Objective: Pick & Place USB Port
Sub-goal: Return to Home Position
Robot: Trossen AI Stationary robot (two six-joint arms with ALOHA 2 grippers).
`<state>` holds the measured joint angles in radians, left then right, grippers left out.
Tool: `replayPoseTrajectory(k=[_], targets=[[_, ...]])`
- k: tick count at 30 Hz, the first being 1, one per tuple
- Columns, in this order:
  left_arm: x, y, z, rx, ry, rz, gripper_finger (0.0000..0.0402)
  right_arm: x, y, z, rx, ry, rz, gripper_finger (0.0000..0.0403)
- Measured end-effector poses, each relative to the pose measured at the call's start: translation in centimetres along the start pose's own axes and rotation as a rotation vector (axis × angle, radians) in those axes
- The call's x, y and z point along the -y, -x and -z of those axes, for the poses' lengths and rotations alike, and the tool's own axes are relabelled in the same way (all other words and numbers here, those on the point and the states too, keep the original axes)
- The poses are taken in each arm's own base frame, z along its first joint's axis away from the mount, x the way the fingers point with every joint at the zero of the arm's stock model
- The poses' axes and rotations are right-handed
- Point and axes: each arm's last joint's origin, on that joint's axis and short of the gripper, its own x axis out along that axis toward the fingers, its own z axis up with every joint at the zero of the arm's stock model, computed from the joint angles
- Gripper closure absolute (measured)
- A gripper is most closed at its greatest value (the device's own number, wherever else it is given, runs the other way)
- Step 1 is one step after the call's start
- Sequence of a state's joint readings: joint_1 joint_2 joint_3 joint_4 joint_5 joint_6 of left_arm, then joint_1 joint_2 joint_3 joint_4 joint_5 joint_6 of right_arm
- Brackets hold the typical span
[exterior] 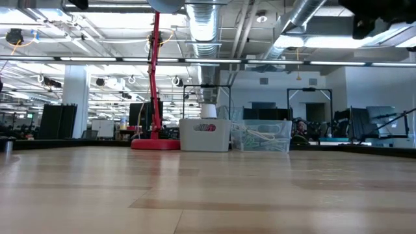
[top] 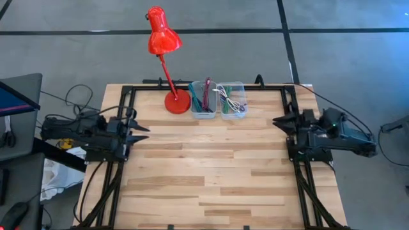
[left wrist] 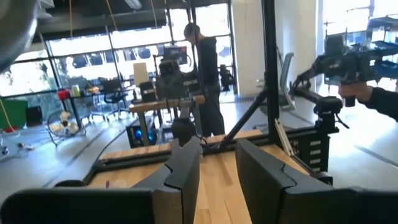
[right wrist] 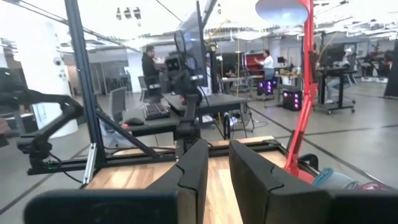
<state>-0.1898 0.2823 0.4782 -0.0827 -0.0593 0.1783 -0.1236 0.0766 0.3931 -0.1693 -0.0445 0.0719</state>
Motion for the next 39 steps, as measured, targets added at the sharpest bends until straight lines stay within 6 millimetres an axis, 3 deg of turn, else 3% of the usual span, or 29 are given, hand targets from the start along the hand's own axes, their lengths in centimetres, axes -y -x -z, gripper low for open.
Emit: replayPoseTrajectory(k=[5, 18, 39], targets=[[0.1, 0.8, 0.7, 0.020, -0.011, -0.003, 0.0297, -0.2, 1.2, 0.0, 0.025, -0.003, -0.023, 0.0343], [0.2, 3.6, 1.7, 0.167, -0.009, 0.008, 0.0297, -0.3, 1.7, -0.5, -0.027, 0.002, -0.030, 0.0343], [0.6, 3.3, 3.1, 0.088, 0.036, 0.064, 0.0297, -0.3, 2.4, -0.9, -0.101, 0.008, -0.029, 0.0343]])
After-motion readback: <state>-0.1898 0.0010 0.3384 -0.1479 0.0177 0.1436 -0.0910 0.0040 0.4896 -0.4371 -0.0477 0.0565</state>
